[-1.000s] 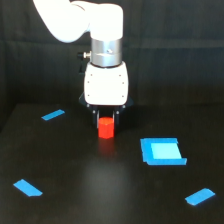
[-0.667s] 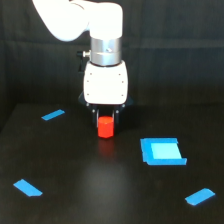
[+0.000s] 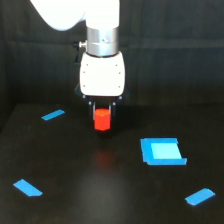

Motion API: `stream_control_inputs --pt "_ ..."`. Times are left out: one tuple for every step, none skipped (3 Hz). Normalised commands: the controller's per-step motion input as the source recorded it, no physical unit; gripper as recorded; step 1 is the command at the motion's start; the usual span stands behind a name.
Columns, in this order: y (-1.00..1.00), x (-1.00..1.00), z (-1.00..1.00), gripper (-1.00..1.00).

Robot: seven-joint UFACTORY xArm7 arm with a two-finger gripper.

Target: Pick up the red object from the table

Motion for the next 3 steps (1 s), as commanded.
stream_control_inputs --pt "-0.02 0.06 0.84 -0.99" --pt "0.10 0.00 0.89 -0.97" --pt "0.06 -0.06 0.61 -0.83"
